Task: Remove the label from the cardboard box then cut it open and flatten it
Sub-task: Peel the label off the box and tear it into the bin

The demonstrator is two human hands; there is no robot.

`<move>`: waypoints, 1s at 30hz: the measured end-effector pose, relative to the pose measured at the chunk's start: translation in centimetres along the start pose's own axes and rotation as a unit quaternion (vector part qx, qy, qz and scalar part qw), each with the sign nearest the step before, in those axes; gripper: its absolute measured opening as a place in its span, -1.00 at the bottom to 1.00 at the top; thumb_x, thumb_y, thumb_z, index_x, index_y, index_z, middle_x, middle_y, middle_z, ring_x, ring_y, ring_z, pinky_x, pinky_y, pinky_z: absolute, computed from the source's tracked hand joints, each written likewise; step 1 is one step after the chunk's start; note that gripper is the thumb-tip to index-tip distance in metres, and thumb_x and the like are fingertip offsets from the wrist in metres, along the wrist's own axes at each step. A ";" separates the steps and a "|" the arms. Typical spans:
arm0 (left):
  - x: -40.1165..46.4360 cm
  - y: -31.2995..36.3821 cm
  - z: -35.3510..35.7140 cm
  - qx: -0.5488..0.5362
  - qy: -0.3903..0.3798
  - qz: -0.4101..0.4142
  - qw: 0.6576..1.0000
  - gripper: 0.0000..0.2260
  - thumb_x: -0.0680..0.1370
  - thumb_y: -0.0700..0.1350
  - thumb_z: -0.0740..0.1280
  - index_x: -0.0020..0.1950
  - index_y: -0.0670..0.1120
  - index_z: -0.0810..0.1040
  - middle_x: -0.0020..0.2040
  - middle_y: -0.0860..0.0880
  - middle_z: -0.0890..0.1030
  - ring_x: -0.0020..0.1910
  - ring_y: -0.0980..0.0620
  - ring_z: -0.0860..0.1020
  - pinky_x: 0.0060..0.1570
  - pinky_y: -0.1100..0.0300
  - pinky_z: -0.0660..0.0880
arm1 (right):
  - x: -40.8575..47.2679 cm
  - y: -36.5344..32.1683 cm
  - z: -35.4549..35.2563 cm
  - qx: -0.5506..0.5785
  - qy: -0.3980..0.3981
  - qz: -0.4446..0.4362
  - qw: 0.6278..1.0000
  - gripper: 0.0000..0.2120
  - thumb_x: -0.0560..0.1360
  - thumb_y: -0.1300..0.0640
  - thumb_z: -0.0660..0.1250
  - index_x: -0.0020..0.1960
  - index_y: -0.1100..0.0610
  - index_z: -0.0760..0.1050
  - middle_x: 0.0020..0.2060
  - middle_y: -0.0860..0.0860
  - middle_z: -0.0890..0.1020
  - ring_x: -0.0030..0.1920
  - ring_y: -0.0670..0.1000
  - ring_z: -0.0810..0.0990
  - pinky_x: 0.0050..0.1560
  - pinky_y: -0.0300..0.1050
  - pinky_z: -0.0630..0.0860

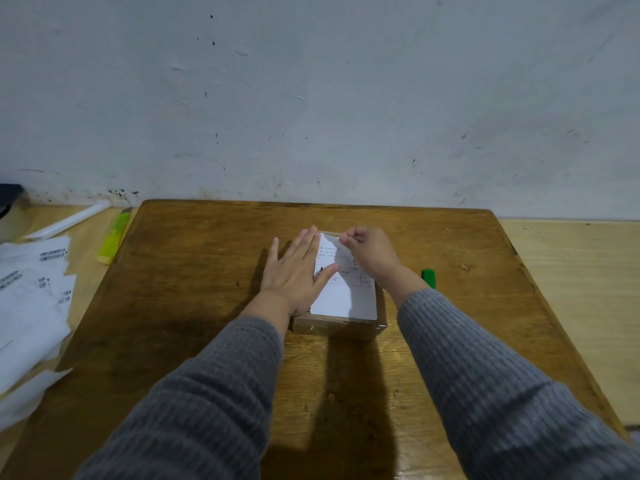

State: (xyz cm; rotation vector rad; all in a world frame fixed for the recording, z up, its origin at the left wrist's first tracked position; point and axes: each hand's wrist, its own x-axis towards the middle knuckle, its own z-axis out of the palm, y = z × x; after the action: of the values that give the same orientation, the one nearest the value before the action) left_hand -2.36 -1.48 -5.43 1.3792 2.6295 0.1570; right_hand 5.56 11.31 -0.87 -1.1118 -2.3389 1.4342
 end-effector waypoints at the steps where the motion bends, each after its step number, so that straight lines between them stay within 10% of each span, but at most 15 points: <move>1: 0.0 0.0 0.0 -0.002 -0.001 0.000 1.000 -0.32 0.55 0.33 -0.24 0.58 -0.02 -0.23 0.58 0.06 -0.23 0.54 0.11 -0.24 0.50 -0.14 -0.24 | 0.0 0.0 0.0 0.001 -0.004 0.000 1.000 -0.87 0.57 0.11 0.26 -0.07 0.13 0.55 -0.11 0.02 0.62 -0.21 -0.11 0.51 -0.22 -0.23 0.41; 10: 0.4 -0.5 0.1 -0.039 -0.009 0.003 0.999 -0.28 0.53 0.36 -0.23 0.58 0.00 -0.23 0.58 0.07 -0.21 0.54 0.13 -0.23 0.48 -0.13 -0.29 | -0.6 0.4 -1.5 0.131 -0.030 0.031 0.990 -0.79 0.62 0.09 0.12 -0.15 0.05 0.44 -0.19 0.02 0.59 -0.21 0.03 0.54 -0.23 -0.12 0.48; 17: -0.6 -1.0 -0.5 -0.036 -0.012 0.039 0.999 -0.31 0.54 0.36 -0.17 0.58 0.06 -0.19 0.58 0.07 -0.23 0.54 0.09 -0.28 0.43 -0.20 -0.35 | -1.4 1.3 -1.0 -0.010 -0.016 -0.007 1.000 -0.67 0.58 0.21 0.19 0.28 -0.08 0.47 0.24 0.04 0.50 -0.12 -0.16 0.50 -0.35 -0.30 0.44; 23: -2.1 -1.0 -0.5 -0.001 0.004 0.074 0.997 -0.21 0.47 0.47 -0.15 0.59 0.07 -0.06 0.59 0.06 0.00 0.55 0.09 -0.24 0.44 -0.22 -0.36 | -1.6 0.5 -1.8 -0.040 -0.087 -0.040 0.995 -0.25 0.55 0.19 0.26 0.49 -0.32 -0.09 0.53 0.01 0.14 0.38 0.10 0.33 0.14 -0.02 0.48; 27: -2.1 -0.9 -0.1 0.007 -0.018 0.046 0.999 -0.07 0.37 0.56 -0.14 0.58 0.03 -0.20 0.59 0.08 -0.18 0.53 0.11 -0.28 0.43 -0.25 -0.35 | -1.8 0.1 -1.9 -0.163 -0.033 -0.070 0.984 -0.38 0.51 0.14 0.33 0.48 -0.16 0.17 0.43 0.04 0.31 0.40 0.15 0.29 0.38 0.27 0.28; 30: -1.9 -0.8 0.0 0.016 -0.021 0.044 0.999 -0.04 0.36 0.56 -0.12 0.58 0.01 -0.21 0.58 0.07 -0.21 0.53 0.10 -0.29 0.44 -0.26 -0.31 | -1.8 0.6 -1.0 -0.265 -0.035 -0.080 0.960 -0.41 0.51 0.02 0.33 0.48 -0.15 0.20 0.55 -0.01 0.01 0.52 0.15 0.00 0.46 0.25 0.02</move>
State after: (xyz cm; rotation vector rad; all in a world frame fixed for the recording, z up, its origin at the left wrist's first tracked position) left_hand -1.96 -3.50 -5.39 1.4927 2.5504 0.0964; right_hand 7.62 10.95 -0.42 -0.9533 -2.8805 0.8195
